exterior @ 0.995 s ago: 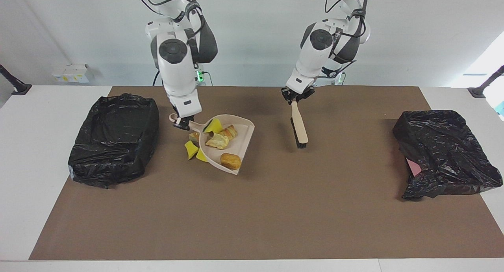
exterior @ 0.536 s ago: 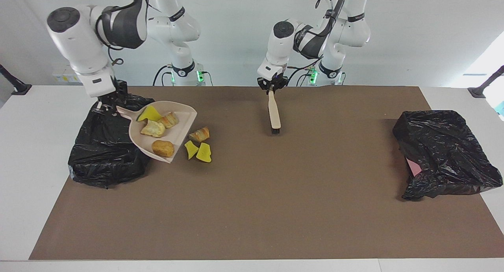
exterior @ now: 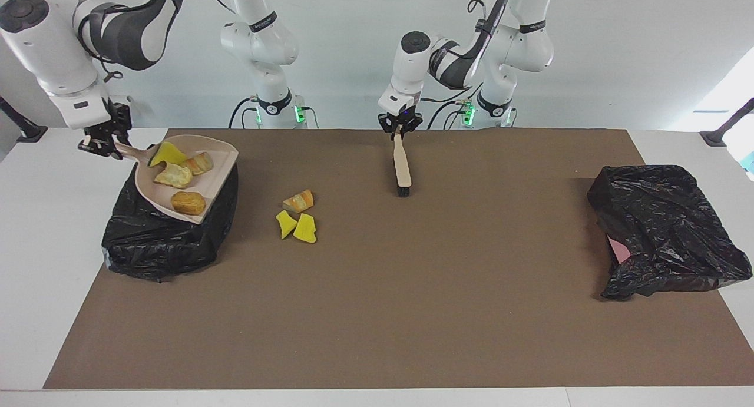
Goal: Sweep and dump trash in bin
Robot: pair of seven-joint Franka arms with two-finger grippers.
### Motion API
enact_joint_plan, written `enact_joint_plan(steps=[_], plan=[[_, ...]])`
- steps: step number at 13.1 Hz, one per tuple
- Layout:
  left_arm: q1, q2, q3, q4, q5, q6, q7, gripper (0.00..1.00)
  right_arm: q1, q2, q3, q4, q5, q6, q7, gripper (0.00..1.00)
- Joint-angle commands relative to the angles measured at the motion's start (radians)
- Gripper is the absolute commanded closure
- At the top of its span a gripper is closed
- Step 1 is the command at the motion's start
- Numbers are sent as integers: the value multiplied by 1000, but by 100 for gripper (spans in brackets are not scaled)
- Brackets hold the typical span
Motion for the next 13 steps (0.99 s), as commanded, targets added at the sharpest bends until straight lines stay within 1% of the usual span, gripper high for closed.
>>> enact_joint_plan(steps=[1, 2, 4, 5, 7, 8, 9, 11, 13], plan=[[110, 11, 1, 58, 31, -32, 24, 0, 56, -46, 10, -75, -131, 38, -39, 100], [157, 16, 0, 85, 53, -61, 61, 0, 84, -60, 10, -98, -184, 39, -21, 100], [263, 39, 0, 148, 57, -78, 144, 0, 107, -77, 12, -123, -243, 36, 49, 100], [312, 42, 1, 186, 60, -113, 191, 0, 135, -81, 12, -130, -290, 21, 80, 100], [429, 51, -2, 287, 72, -188, 317, 0, 144, -103, 21, -153, -362, -10, 140, 100], [466, 63, 0, 340, 89, -225, 365, 0, 175, -115, 27, -160, -407, -37, 186, 100], [503, 80, 0, 398, 95, -262, 389, 0, 213, -120, 27, -160, -451, -96, 227, 100], [563, 115, 1, 513, 97, -345, 400, 0, 299, -129, 29, -160, -482, -192, 298, 100], [610, 132, 3, 584, 98, -396, 443, 0, 377, -144, 29, -160, -522, -297, 335, 100]])
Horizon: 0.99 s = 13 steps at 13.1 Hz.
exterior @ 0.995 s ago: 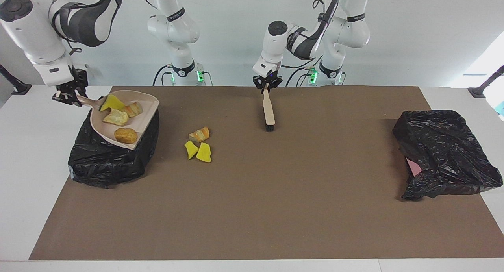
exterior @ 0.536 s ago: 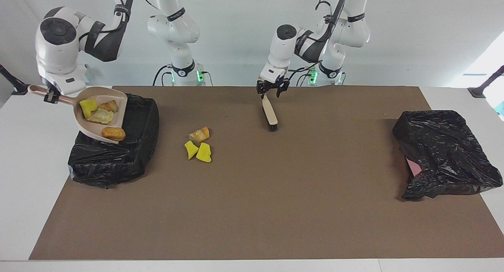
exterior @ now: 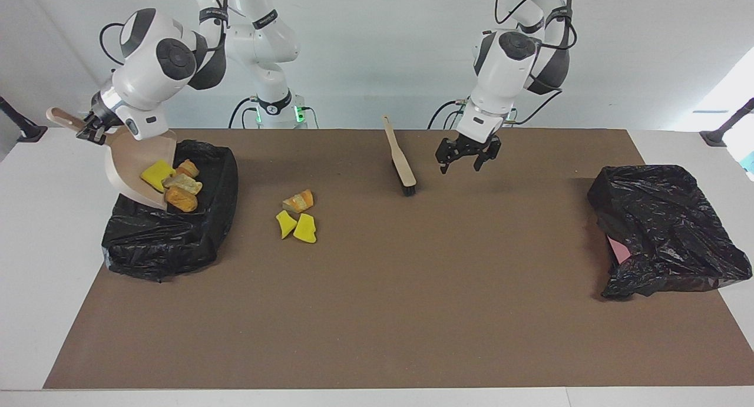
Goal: Sweep and dump trash in bin
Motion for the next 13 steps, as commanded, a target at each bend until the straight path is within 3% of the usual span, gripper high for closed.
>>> enact_joint_plan(steps=[1, 5, 9, 13], plan=[[65, 45, -9, 115, 18, -87, 39, 0, 87, -40, 5, -28, -64, -97, 55, 100], [89, 74, -9, 213, 80, -153, 89, 0, 83, -44, 5, -43, -82, -73, 65, 100], [98, 74, -6, 229, 80, -151, 91, 0, 17, -78, -2, -104, -94, 40, 69, 100], [133, 76, -5, 240, 83, -153, 88, 0, 18, -92, -4, -149, -85, 45, 61, 100]])
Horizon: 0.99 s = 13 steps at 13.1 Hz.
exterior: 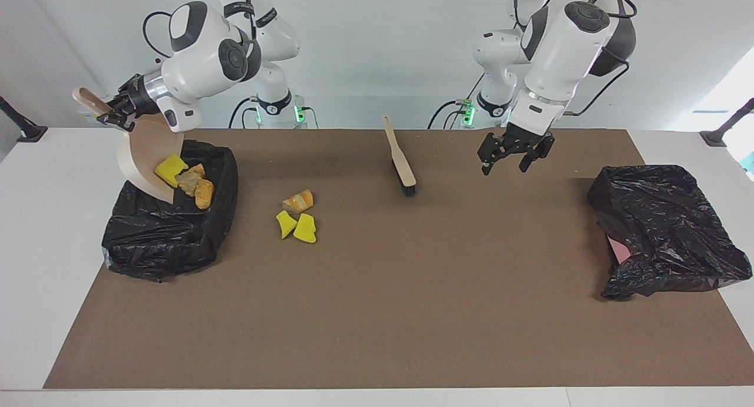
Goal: Sweep and dump trash in bin
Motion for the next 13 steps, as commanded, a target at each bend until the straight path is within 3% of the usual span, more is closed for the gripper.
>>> enact_joint_plan(steps=[1, 6, 10, 13], plan=[[17, 12, -5, 33, 14, -29, 6, 0, 2, -51, 3, -89, -28, 38, 15, 100], [40, 7, 13, 108, 12, -111, 8, 0, -35, -78, -2, -89, -121, 55, -25, 100], [-31, 12, 180, 190, 12, -199, 43, 0, -34, -117, 2, -80, -160, 52, -77, 100], [-184, 9, 388, 225, 15, -257, 106, 0, 5, -160, 36, -61, -116, -37, -87, 100]])
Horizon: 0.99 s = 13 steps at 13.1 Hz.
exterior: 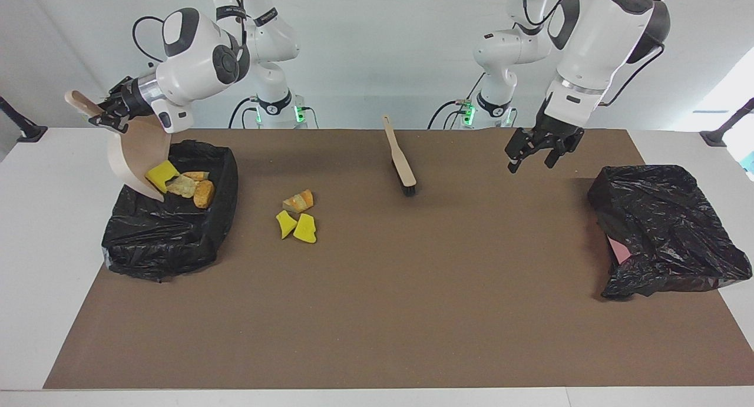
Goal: Sweep and dump trash in bin
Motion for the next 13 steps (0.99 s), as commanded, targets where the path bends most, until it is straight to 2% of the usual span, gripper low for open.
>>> enact_joint_plan(steps=[1, 4, 7, 10, 11, 13], plan=[[-126, 13, 163, 70, 16, -95, 92, 0, 54, -43, 49, 14, 70, -104, 4, 100], [-93, 9, 176, 76, 32, -158, 231, 0, 121, -34, 132, 55, 268, -224, 170, 100], [-82, 4, 176, 76, 62, -203, 254, 0, 128, -13, 213, 109, 505, -243, 419, 100], [-27, 9, 127, 79, 63, -212, 263, 0, 131, 70, 224, 208, 737, -223, 677, 100], [-27, 9, 126, 84, 69, -215, 294, 0, 142, 111, 246, 239, 783, -217, 766, 100], [-28, 9, 127, 92, 77, -216, 378, 0, 205, 229, 276, 317, 839, -213, 1081, 100]])
